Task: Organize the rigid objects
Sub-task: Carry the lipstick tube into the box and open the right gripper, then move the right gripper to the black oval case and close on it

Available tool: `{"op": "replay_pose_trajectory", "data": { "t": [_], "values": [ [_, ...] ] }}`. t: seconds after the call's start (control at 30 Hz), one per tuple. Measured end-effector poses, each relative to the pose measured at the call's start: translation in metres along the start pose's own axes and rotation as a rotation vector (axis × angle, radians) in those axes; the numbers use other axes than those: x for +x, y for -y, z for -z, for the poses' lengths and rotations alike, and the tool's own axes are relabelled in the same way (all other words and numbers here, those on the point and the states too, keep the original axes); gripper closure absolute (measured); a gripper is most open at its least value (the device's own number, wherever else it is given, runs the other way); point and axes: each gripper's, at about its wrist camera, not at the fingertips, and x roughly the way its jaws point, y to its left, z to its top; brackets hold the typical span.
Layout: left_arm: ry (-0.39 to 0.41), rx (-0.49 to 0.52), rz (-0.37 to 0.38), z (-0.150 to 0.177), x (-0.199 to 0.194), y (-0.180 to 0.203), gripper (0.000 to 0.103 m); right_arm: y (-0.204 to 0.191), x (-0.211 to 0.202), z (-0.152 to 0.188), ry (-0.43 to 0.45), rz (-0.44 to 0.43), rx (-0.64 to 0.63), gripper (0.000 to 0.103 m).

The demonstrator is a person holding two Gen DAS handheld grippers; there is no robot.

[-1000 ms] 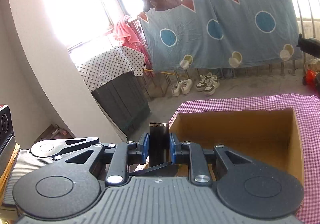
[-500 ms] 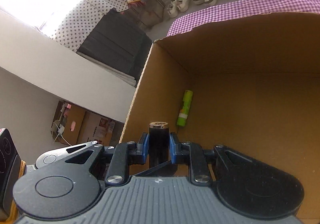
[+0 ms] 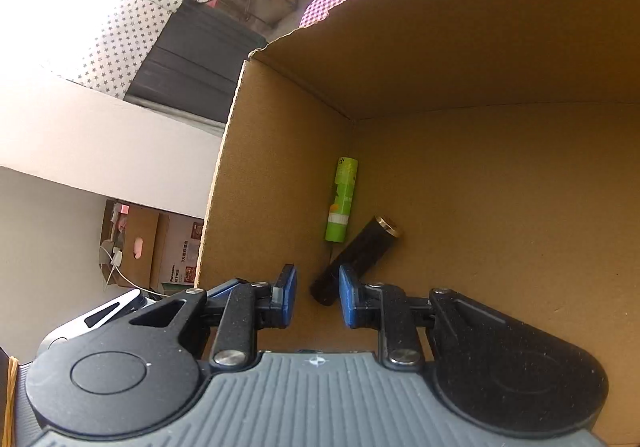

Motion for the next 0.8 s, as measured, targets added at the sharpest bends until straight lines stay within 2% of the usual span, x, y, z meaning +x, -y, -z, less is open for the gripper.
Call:
{"op": "replay_pose_trajectory", "data": {
  "t": [0.23, 0.43, 0.7, 0.8],
  "values": [
    [0.101, -0.013, 0.034, 0.006, -0.037, 0.006, 0.05, -0.011, -0.034, 0.008, 0.084, -0.022, -0.013, 0.078],
    [0.194, -0.019, 0.075, 0.02, -0.076, 0.011, 0.05, -0.022, -0.089, 0.041, 0.197, -0.04, -0.058, 0.078],
    [0.268, -0.004, 0.138, 0.05, -0.107, 0.033, 0.047, -0.029, -0.179, 0.136, 0.409, -0.014, -0.151, 0.076],
    [0.253, 0.02, 0.161, 0.064, -0.103, 0.046, 0.047, -0.016, -0.199, 0.179, 0.472, 0.012, -0.148, 0.066]
  ]
}}
